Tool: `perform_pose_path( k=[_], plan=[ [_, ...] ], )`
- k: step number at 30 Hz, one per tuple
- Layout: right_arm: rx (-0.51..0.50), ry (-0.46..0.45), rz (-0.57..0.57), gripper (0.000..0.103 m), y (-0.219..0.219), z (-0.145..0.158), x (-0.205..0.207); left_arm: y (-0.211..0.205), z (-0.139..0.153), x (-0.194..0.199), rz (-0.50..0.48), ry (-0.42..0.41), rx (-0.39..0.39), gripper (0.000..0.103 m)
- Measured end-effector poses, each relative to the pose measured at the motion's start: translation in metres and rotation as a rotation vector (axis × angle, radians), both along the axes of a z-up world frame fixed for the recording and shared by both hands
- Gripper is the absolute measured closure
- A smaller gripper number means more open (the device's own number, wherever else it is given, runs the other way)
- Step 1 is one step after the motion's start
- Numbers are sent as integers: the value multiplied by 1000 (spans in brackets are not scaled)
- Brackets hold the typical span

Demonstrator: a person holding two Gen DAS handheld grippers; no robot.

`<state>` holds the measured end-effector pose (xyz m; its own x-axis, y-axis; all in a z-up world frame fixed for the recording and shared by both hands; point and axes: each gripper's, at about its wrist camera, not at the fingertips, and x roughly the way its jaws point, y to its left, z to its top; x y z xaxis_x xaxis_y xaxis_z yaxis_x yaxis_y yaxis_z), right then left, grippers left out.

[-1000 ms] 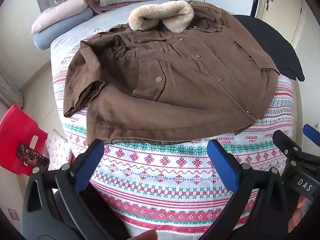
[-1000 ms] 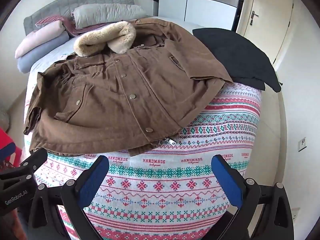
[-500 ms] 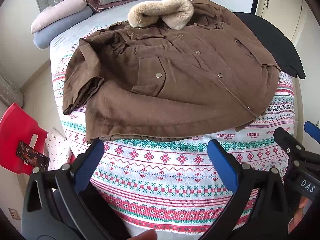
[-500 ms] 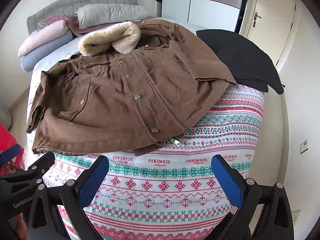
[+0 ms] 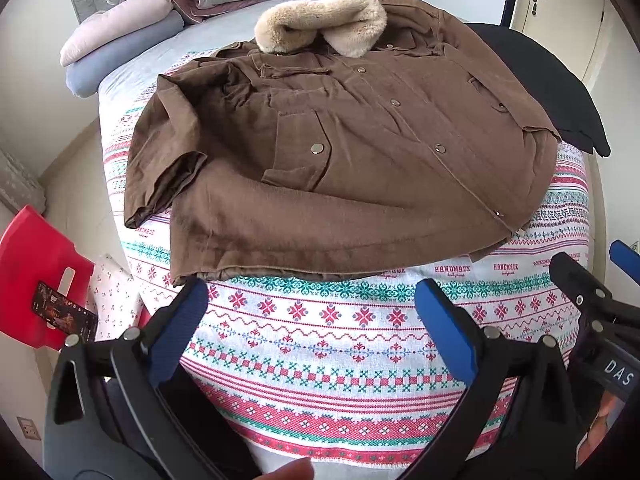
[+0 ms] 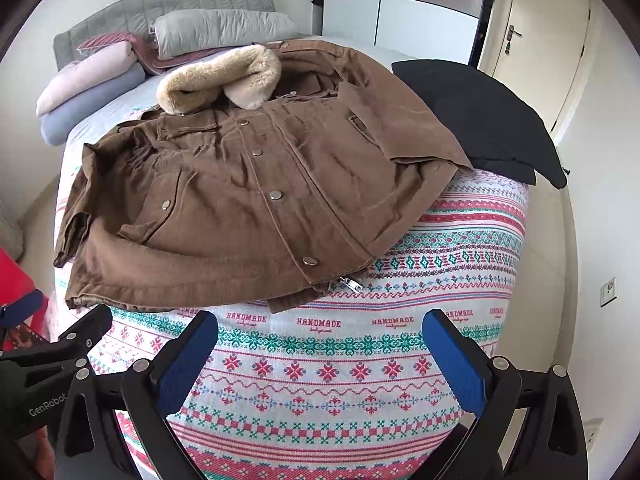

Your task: Fold large clothes

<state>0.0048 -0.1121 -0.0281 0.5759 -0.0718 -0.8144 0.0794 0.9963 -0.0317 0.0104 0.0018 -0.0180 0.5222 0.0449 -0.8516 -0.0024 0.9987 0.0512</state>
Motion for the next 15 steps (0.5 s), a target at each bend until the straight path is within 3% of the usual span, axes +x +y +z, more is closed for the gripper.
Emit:
perform_pose_path(
  k=[15],
  plan=[
    [-5, -4, 6, 0, 4, 0, -2, -1, 0, 0, -1, 0, 2, 1]
  ],
)
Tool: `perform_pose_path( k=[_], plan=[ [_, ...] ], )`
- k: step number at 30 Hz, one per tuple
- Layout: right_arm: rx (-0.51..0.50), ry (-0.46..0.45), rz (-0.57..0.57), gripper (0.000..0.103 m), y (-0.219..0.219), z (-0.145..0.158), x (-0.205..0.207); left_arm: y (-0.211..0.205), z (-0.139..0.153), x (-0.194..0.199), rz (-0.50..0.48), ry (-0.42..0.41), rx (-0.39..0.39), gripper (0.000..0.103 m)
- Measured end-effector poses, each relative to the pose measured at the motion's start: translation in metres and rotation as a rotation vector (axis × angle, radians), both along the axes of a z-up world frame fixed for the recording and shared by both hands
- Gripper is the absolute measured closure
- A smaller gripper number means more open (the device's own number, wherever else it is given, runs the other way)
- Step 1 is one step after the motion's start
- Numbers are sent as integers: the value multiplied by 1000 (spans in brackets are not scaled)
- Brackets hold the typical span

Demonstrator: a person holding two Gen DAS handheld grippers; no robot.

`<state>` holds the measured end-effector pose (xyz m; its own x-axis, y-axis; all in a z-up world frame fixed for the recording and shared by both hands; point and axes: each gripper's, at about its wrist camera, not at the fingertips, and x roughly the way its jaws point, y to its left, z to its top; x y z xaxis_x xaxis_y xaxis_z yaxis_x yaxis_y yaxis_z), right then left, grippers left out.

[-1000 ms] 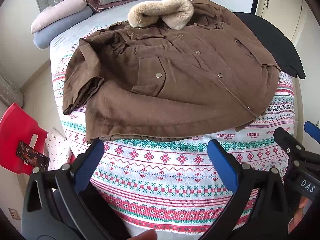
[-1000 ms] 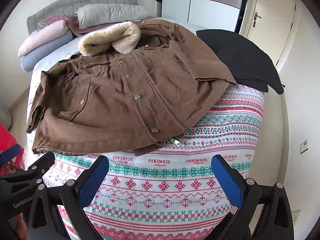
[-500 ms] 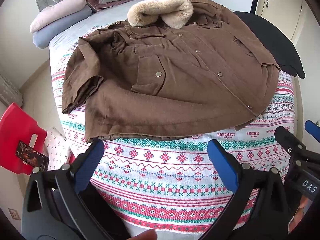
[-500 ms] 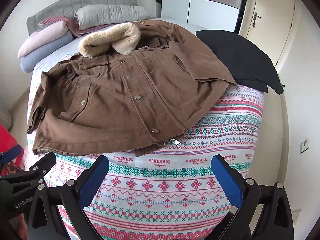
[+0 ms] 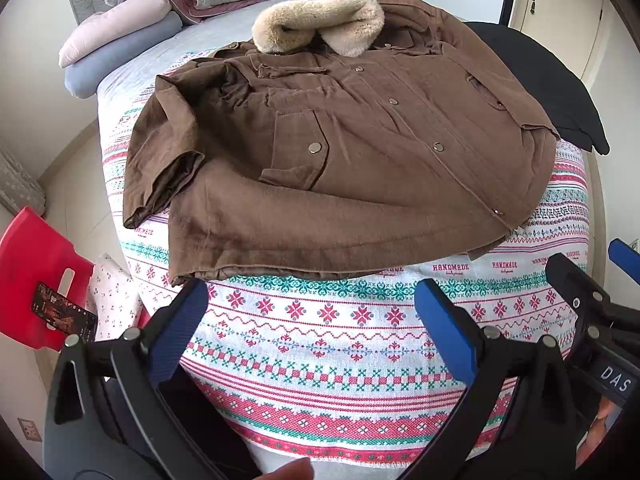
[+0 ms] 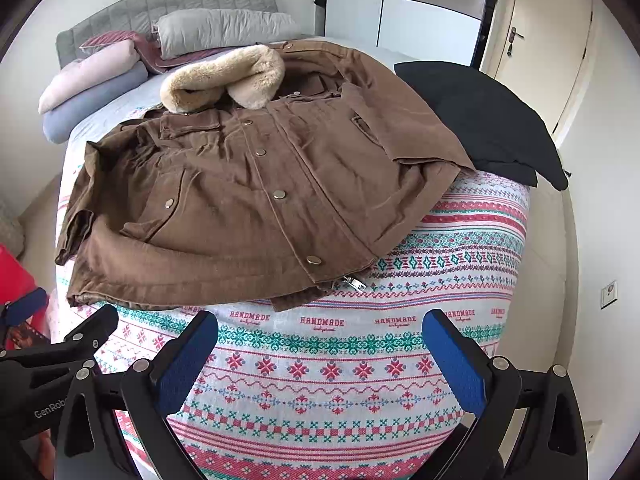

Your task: Fold large clothes

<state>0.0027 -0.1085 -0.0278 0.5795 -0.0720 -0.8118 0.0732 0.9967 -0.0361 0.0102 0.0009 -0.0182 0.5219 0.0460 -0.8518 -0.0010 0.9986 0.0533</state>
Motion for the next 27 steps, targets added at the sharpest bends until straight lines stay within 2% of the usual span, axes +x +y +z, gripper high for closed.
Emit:
perform_pose_path(
  k=[27],
  plan=[
    [2, -1, 4, 0, 3, -1, -1, -2, -1, 0, -5, 5, 5, 1]
  ],
)
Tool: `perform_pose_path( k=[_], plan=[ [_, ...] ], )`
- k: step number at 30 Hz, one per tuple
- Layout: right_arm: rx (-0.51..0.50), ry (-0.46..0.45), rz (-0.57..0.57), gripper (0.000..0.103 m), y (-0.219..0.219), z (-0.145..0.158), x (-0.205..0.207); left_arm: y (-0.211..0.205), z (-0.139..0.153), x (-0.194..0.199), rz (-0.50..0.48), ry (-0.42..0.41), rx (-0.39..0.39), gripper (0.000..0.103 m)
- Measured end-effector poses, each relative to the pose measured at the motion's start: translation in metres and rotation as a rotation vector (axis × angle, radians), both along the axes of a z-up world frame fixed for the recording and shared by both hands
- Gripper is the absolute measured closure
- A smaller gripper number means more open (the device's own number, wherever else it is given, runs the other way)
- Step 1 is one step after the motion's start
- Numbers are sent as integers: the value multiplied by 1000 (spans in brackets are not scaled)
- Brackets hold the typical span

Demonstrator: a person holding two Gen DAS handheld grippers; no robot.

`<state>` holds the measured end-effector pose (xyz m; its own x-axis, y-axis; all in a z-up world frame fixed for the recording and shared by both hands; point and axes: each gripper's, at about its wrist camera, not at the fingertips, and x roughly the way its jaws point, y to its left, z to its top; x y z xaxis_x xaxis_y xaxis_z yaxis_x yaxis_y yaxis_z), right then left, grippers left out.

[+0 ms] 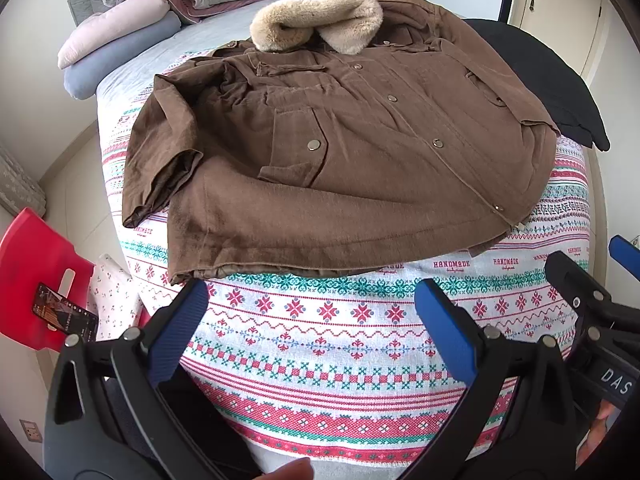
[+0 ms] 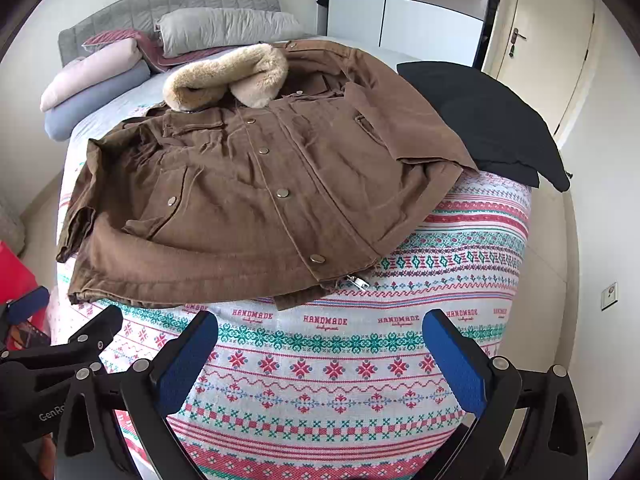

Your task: Fold large clothes

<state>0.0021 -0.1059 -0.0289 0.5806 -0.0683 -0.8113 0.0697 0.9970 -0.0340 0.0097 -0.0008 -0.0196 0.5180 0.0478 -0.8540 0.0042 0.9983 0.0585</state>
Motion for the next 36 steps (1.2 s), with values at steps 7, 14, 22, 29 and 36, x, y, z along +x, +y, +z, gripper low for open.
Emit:
perform_pose_path(
  k=[7, 14, 22, 29, 36],
  plan=[
    [1, 2, 1, 0, 0, -1, 0, 0, -1, 1, 0, 3, 1, 1],
    [12, 7, 10, 0, 0, -6, 3, 2, -2, 3, 9, -1, -3, 1],
    [-12, 20, 46, 0, -16, -7, 20, 10, 12, 10, -49, -68, 24, 1],
    [8, 40, 142, 0, -47, -11, 52, 60, 27, 36, -51, 20, -131, 1],
    [77, 95, 157, 0, -103, -24, 96, 113, 55, 54, -20, -34, -65, 1]
  ],
)
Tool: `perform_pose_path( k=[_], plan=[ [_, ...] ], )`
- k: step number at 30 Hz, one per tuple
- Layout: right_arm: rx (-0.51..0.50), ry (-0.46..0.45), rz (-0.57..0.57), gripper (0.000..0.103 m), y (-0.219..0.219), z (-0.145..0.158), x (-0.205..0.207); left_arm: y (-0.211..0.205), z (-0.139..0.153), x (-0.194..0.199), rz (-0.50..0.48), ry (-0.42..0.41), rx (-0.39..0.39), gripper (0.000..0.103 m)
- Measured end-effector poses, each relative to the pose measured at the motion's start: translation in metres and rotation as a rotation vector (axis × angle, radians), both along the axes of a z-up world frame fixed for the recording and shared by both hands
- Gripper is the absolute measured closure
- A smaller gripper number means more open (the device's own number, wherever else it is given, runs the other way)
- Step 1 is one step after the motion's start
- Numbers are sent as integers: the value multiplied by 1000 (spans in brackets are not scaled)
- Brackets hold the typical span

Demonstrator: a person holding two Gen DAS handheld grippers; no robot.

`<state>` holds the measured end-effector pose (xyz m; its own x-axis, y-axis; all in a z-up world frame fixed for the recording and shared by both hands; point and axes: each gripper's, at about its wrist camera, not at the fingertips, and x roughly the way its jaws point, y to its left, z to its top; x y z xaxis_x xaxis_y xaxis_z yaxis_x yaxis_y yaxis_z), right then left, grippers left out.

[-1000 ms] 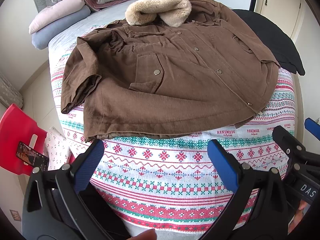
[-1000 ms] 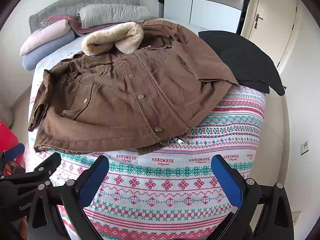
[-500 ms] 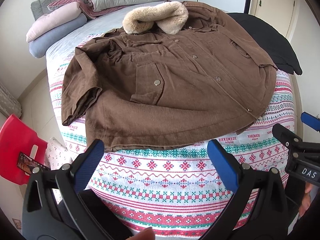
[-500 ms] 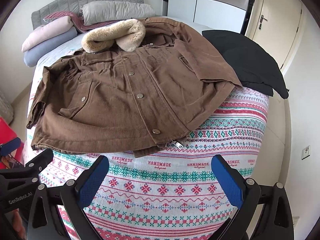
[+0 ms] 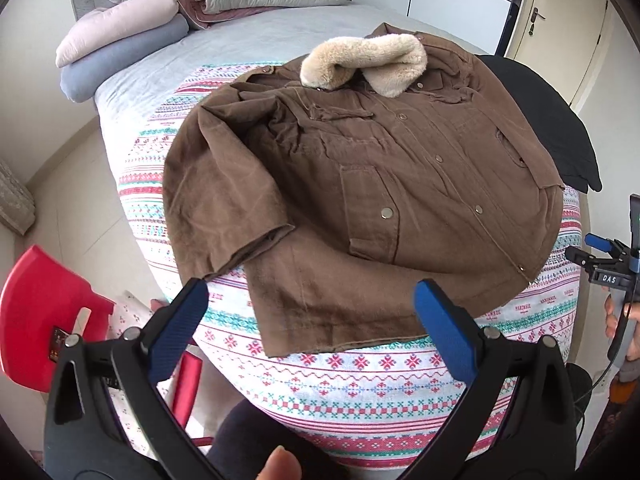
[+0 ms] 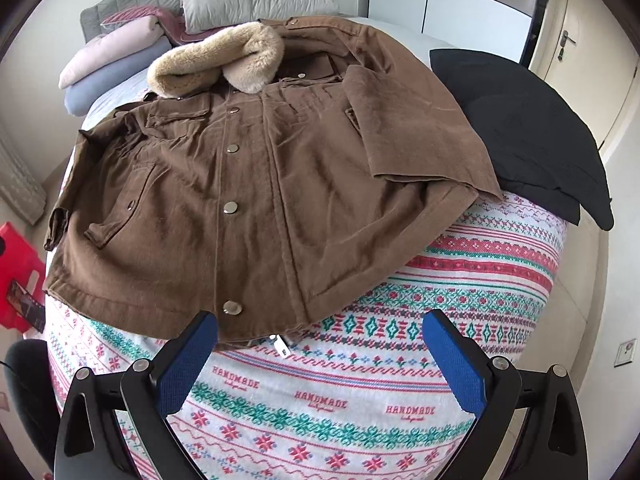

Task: Fold large clothes
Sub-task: 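Grasp the brown jacket's hem with both grippers and lift it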

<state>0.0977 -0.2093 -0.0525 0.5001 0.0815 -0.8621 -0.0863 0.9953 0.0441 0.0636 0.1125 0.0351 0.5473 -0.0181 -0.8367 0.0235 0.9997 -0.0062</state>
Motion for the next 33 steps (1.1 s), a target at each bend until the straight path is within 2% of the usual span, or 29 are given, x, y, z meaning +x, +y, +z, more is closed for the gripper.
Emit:
perform_pose_path(
  k=[4, 7, 9, 13, 16, 19, 21, 25, 27, 28, 29, 30, 31, 32, 33],
  plan=[
    [11, 16, -31, 0, -30, -8, 24, 21, 11, 13, -5, -7, 44, 1],
    [12, 23, -33, 0, -43, -18, 43, 28, -6, 24, -39, 47, 31, 1],
    [18, 35, -32, 0, -52, -28, 59, 28, -33, 35, -63, 127, 9, 1],
    [6, 55, -43, 0, -67, -52, 90, 24, -107, 51, -72, 316, -94, 1],
    [31, 64, -49, 0, -75, -67, 111, 23, -147, 59, -25, 374, -123, 4],
    [76, 57, -42, 1, -79, -75, 130, 22, -165, 63, -10, 369, -180, 4],
    [93, 39, -40, 0, -80, -77, 141, 17, -164, 66, -22, 331, -177, 4],
    [132, 11, -57, 0, -79, -79, 157, 8, -159, 75, -56, 289, -226, 4],
    [148, -4, -71, 1, -74, -78, 158, 1, -159, 79, -78, 270, -212, 11],
    [148, -11, -81, 5, -74, -77, 157, -3, -158, 78, -84, 263, -196, 14],
    [139, -15, -93, 11, -74, -75, 155, -7, -155, 77, -90, 248, -179, 25],
    [126, -19, -110, 33, -75, -73, 152, -9, -151, 75, -100, 230, -166, 42],
    [157, -22, -113, 52, -80, -69, 147, -11, -146, 74, -106, 209, -148, 52],
    [224, -29, -105, 62, -85, -64, 142, -13, -141, 71, -99, 186, -121, 73],
    [291, -35, -98, 75, -89, -58, 138, -11, -135, 71, -86, 170, -115, 83]
  ],
)
